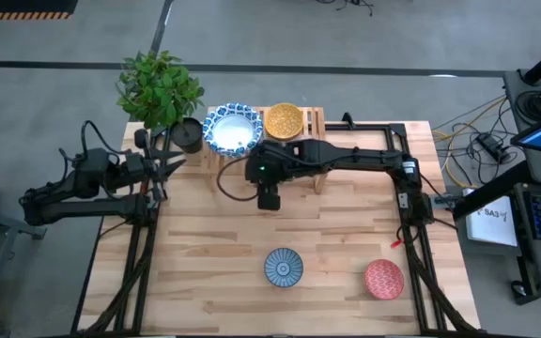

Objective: Place and stack bowls onto a shelf
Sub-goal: Stack the blue patterned bowl on top of the blue yellow patterned bowl on the shelf

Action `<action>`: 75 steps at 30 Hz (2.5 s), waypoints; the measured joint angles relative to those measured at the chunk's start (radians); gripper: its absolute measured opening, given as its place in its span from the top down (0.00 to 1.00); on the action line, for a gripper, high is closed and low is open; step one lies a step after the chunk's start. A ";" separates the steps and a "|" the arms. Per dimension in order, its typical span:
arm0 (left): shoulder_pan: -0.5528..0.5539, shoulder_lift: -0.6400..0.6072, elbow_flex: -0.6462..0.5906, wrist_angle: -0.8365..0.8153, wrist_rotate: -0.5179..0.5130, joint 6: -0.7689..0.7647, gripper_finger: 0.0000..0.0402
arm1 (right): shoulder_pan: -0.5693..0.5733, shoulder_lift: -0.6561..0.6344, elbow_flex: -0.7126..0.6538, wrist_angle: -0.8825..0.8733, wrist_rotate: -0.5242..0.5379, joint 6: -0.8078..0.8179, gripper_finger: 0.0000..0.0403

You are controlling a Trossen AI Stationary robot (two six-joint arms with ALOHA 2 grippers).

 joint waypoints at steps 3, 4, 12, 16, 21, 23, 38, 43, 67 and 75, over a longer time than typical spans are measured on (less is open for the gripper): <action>0.000 0.006 0.000 0.000 0.000 0.005 0.83 | 0.001 -0.005 0.001 -0.002 -0.199 0.083 0.61; 0.000 0.009 0.000 0.001 0.000 0.005 0.83 | 0.002 -0.005 0.001 -0.009 -0.255 0.106 0.61; 0.000 0.033 0.000 0.001 0.000 0.009 0.83 | 0.058 -0.006 -0.102 -0.063 -0.337 0.225 0.61; 0.000 0.047 0.000 0.008 0.000 0.018 0.83 | 0.090 -0.006 -0.179 -0.063 -0.338 0.274 0.61; 0.000 0.069 0.000 0.012 0.000 0.027 0.83 | 0.115 -0.006 -0.267 -0.057 -0.337 0.333 0.62; 0.000 0.078 0.000 0.020 0.000 0.027 0.83 | 0.124 -0.006 -0.307 -0.040 -0.337 0.360 0.62; 0.000 0.134 0.000 0.048 0.000 0.043 0.83 | 0.203 -0.031 -0.480 0.076 -0.363 0.603 0.62; 0.000 0.133 0.000 0.048 0.000 0.042 0.83 | 0.242 -0.030 -0.532 0.080 -0.342 0.595 0.63; 0.000 0.132 0.000 0.047 0.000 0.031 0.83 | 0.270 -0.028 -0.647 0.319 -0.246 0.588 0.96; 0.000 0.132 0.000 0.047 0.000 0.031 0.83 | 0.235 -0.028 -0.546 0.326 -0.315 0.586 0.97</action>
